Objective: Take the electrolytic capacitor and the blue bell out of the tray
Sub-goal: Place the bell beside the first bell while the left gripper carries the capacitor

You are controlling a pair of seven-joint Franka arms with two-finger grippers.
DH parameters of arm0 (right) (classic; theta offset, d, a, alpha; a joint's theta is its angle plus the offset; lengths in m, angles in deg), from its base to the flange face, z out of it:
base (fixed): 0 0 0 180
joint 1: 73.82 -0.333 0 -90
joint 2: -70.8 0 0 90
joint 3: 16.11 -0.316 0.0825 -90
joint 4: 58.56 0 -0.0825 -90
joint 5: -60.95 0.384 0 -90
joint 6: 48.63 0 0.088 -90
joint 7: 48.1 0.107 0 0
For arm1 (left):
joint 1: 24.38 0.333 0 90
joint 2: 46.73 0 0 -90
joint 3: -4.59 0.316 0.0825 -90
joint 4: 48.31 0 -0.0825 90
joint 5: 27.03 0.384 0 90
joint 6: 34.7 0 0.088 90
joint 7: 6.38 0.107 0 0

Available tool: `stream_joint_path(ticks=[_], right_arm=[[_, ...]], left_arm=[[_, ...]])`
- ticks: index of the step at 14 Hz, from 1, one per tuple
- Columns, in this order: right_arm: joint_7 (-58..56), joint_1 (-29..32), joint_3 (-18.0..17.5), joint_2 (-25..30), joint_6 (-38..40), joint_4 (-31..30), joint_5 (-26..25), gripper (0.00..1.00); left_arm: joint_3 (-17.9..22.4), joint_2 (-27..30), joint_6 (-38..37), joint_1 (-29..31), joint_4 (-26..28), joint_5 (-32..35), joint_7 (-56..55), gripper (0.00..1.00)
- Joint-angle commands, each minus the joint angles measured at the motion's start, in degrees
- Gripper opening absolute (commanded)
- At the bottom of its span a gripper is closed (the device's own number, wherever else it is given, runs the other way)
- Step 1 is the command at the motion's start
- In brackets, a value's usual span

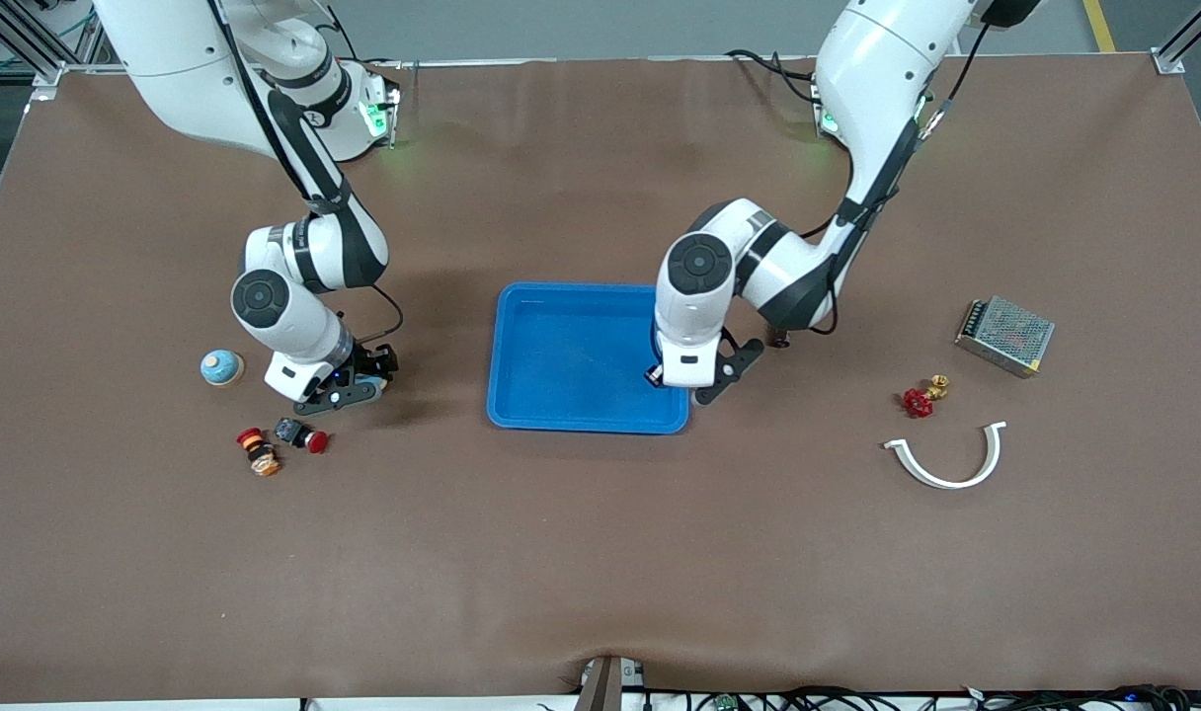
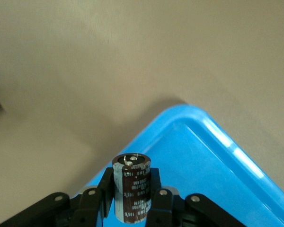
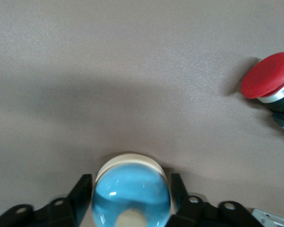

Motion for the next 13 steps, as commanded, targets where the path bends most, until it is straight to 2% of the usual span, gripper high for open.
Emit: stream_joint_path(ticks=[1, 3, 5, 9, 13], right_arm=[[-0.41, -0.06, 0.03, 0.64, -0.11, -0.30, 0.73, 1.00], [0.21, -0.23, 0.03, 1.16, 0.50, -0.04, 0.73, 1.00], [0.91, -1.02, 0.03, 3.96, 4.79, 0.22, 0.73, 1.00], [3.02, -1.11, 0.21, 13.36, 20.68, 2.94, 0.47, 1.00], [3.02, -0.15, 0.47, 20.05, 34.31, 9.34, -1.46, 1.00]], left_arm=[[-0.73, 3.56, -0.91, 3.66, 3.90, 0.24, 10.19, 0.00], [-4.49, 5.49, -0.91, 9.80, 6.28, -0.37, 19.34, 0.00], [-6.97, 6.38, -1.87, 14.47, 7.26, -0.37, 24.36, 0.00], [-6.98, 6.64, -3.90, 18.18, 7.26, -0.20, 35.80, 0.00], [-6.89, 6.47, -3.90, 20.29, 7.43, 0.24, 41.78, 0.00]])
